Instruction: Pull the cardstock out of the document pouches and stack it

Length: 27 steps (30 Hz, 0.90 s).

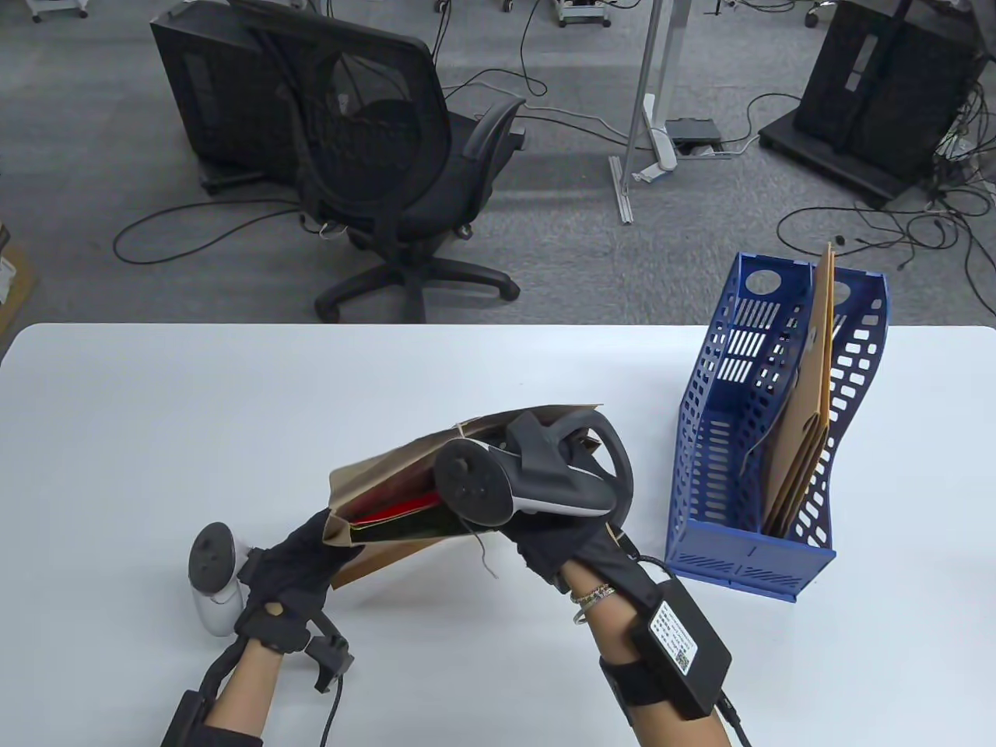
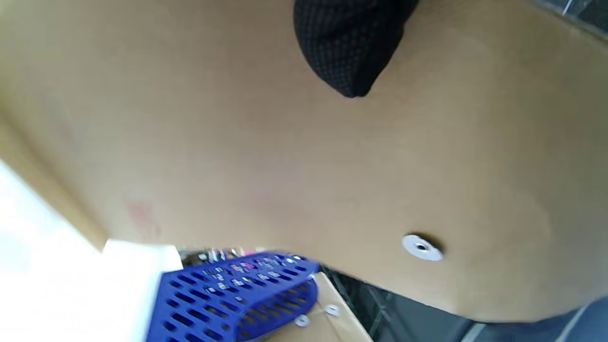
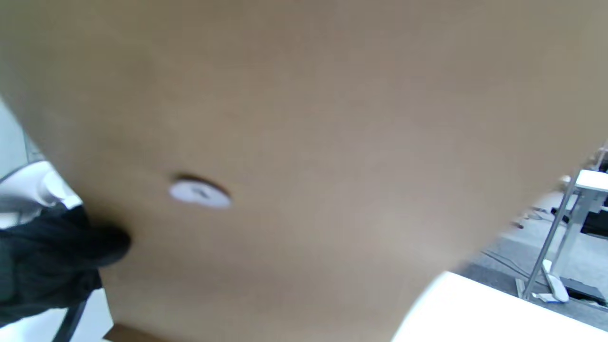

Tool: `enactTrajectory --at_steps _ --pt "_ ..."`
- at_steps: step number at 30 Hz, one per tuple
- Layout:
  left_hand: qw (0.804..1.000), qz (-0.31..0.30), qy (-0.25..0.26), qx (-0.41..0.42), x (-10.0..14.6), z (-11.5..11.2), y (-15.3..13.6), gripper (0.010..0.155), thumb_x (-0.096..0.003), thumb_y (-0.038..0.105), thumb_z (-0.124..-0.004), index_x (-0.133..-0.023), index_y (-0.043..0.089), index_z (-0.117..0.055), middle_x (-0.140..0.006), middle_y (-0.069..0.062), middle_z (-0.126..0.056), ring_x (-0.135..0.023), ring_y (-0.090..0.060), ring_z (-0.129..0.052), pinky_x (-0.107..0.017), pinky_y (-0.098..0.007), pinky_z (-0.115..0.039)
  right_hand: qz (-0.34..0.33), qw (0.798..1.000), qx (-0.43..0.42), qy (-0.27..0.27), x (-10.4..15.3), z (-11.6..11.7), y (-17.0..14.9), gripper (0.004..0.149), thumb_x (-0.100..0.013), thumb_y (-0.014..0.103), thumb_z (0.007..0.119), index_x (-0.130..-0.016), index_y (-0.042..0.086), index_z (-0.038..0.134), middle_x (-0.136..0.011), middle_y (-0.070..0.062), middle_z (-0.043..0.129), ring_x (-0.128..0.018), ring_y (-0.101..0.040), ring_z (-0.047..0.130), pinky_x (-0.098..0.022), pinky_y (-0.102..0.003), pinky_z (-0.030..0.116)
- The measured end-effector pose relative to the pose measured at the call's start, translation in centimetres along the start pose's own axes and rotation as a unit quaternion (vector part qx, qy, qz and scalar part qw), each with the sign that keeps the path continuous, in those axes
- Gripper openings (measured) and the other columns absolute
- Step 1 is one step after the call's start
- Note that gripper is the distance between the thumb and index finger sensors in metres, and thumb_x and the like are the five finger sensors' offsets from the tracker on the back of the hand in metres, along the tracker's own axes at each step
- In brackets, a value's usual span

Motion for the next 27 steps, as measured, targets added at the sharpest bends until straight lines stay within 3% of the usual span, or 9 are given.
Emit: enactTrajectory --at_steps 2,4,9,14,17,19,21,23,27 --pt "0.999 0.005 -0.001 -0.046 0.2 0.2 -0.4 0.046 -0.0461 0.033 -0.085 -0.091 0.037 -0.080 -0.093 0.008 -0.094 -0.085 -0.017 -0.095 -0.064 -0.046 -0.075 0.005 1.000 -0.007 -0.013 0.6 -1.4 -0.2 0.040 -0.049 0.035 0.078 -0.084 0.025 0.093 -0.081 -0.002 0.100 -0.075 -0.025 0.098 -0.061 -0.043 0.078" --pt "1.000 0.009 0.011 -0.026 0.2 0.3 -0.7 0.045 -0.0462 0.032 -0.085 -0.090 0.036 -0.081 -0.093 0.007 -0.094 -0.085 -0.017 -0.095 -0.064 -0.046 -0.075 0.021 0.999 0.000 -0.043 1.3 -2.9 -0.6 0.040 -0.049 0.035 0.077 -0.085 0.026 0.092 -0.083 -0.002 0.099 -0.076 -0.026 0.097 -0.061 -0.043 0.077" --pt "1.000 0.010 0.028 -0.006 0.4 0.9 -0.6 0.044 -0.0469 0.032 -0.083 -0.091 0.035 -0.080 -0.091 0.005 -0.095 -0.081 -0.018 -0.097 -0.060 -0.045 -0.077 0.107 0.970 0.019 -0.219 4.6 -7.1 -2.1 0.042 -0.051 0.034 0.076 -0.091 0.028 0.087 -0.085 -0.004 0.097 -0.073 -0.028 0.099 -0.051 -0.042 0.084" --pt "0.998 0.019 0.054 0.022 0.7 1.8 -0.9 0.045 -0.0479 0.033 -0.082 -0.093 0.032 -0.077 -0.088 0.003 -0.097 -0.075 -0.019 -0.099 -0.056 -0.043 -0.080 0.215 0.873 0.017 -0.438 9.8 -9.8 -4.2 0.046 -0.054 0.033 0.073 -0.100 0.036 0.075 -0.091 -0.005 0.092 -0.071 -0.028 0.100 -0.046 -0.038 0.089" --pt "0.997 0.025 0.059 0.032 0.8 2.3 -1.2 0.046 -0.0486 0.033 -0.081 -0.095 0.031 -0.075 -0.086 0.003 -0.097 -0.072 -0.018 -0.101 -0.054 -0.041 -0.082 0.228 0.828 0.001 -0.512 12.1 -9.7 -4.9 0.047 -0.055 0.031 0.071 -0.102 0.036 0.071 -0.094 -0.007 0.088 -0.072 -0.029 0.099 -0.045 -0.037 0.091" --pt "0.996 0.027 0.066 0.049 0.9 2.5 -1.3 0.047 -0.0491 0.033 -0.080 -0.096 0.030 -0.074 -0.086 0.002 -0.097 -0.071 -0.018 -0.101 -0.052 -0.040 -0.083 0.224 0.813 0.005 -0.538 13.2 -8.8 -5.3 0.048 -0.055 0.030 0.071 -0.102 0.035 0.070 -0.095 -0.008 0.086 -0.071 -0.030 0.100 -0.042 -0.037 0.092" --pt "0.996 0.023 0.070 0.056 0.9 2.6 -1.3 0.047 -0.0492 0.034 -0.080 -0.096 0.030 -0.074 -0.086 0.002 -0.097 -0.071 -0.018 -0.101 -0.052 -0.040 -0.082 0.230 0.816 0.042 -0.528 13.1 -6.9 -5.6 0.047 -0.054 0.029 0.072 -0.101 0.034 0.072 -0.095 -0.008 0.085 -0.068 -0.030 0.101 -0.040 -0.036 0.093" --pt "0.995 0.020 0.075 0.056 1.0 2.8 -1.1 0.047 -0.0495 0.034 -0.080 -0.096 0.031 -0.074 -0.086 0.003 -0.097 -0.071 -0.018 -0.102 -0.052 -0.040 -0.083 0.255 0.826 0.093 -0.494 12.6 -3.9 -6.1 0.048 -0.054 0.030 0.071 -0.101 0.036 0.070 -0.096 -0.007 0.084 -0.070 -0.029 0.100 -0.041 -0.035 0.094" --pt "0.993 0.011 0.090 0.075 1.2 3.5 -0.8 0.046 -0.0498 0.035 -0.079 -0.096 0.030 -0.074 -0.085 0.003 -0.097 -0.071 -0.017 -0.102 -0.053 -0.040 -0.083 0.257 0.872 0.089 -0.406 10.2 3.8 -7.5 0.048 -0.053 0.029 0.072 -0.100 0.036 0.070 -0.096 -0.007 0.083 -0.071 -0.029 0.100 -0.042 -0.036 0.093"
Point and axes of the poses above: the tracker on the back of each hand, its own y axis roughly to the thumb side, its own x axis roughly from the fingertips to the wrist, z = x × y, the point moved 1 cm from there along -x, roughly from the wrist to the fingertips
